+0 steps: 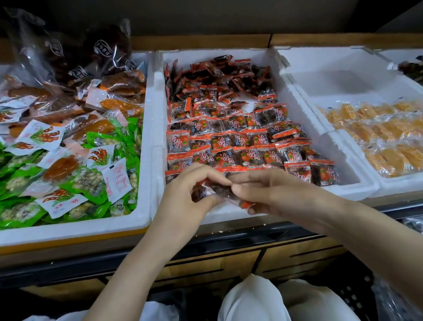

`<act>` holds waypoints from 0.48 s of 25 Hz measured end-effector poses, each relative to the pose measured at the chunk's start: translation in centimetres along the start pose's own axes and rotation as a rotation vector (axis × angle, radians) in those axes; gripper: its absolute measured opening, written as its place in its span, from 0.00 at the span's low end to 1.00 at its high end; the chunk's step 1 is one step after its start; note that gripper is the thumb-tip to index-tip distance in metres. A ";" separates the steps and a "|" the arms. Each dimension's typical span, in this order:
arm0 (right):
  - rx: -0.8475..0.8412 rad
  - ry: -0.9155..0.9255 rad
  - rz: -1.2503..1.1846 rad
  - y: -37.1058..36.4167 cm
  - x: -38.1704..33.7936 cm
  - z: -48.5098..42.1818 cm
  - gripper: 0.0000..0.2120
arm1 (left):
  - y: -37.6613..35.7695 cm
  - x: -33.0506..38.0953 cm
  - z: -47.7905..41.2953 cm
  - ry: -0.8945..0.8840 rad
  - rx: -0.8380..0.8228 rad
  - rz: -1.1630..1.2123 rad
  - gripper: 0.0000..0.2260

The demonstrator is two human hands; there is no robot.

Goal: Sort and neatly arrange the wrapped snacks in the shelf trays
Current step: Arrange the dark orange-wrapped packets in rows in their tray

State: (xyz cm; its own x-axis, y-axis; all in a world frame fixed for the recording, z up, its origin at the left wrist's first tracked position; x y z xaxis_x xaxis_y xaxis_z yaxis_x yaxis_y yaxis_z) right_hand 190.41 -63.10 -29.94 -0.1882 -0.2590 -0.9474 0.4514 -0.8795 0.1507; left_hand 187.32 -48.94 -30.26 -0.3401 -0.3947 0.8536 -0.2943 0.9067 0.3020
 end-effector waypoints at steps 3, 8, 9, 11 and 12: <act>0.157 0.127 0.038 1.6 0.1 0.0 0.14 | 0.0 -0.2 0.4 0.039 0.088 -0.006 0.25; 0.401 0.227 0.010 2.8 0.8 0.6 0.13 | -1.0 -0.4 0.9 0.426 0.086 0.459 0.09; 0.379 0.224 -0.018 2.6 1.0 0.7 0.13 | -1.3 -0.2 1.0 0.405 0.067 0.439 0.10; 0.298 0.247 0.057 2.1 1.1 1.2 0.10 | -1.4 0.3 1.1 0.305 0.081 0.353 0.11; 0.227 0.241 0.116 1.8 1.2 1.4 0.07 | -1.3 0.3 1.0 0.256 0.084 0.312 0.11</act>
State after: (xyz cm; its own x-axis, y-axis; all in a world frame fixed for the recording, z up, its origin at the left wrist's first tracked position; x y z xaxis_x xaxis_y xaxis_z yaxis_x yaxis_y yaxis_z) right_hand 189.74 -65.55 -30.40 0.0771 -0.2847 -0.9555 0.2467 -0.9231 0.2950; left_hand 186.67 -50.44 -30.83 -0.1945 -0.0432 0.9800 -0.2878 0.9576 -0.0149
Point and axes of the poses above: each hand's wrist, its own z-axis away from the middle knuckle, its own y-axis out of the back of the hand, x = y × z, the point moved 5 cm from there along -z, towards the middle knuckle, and after that the axes turned 10 degrees about x, right-handed, at the moved point
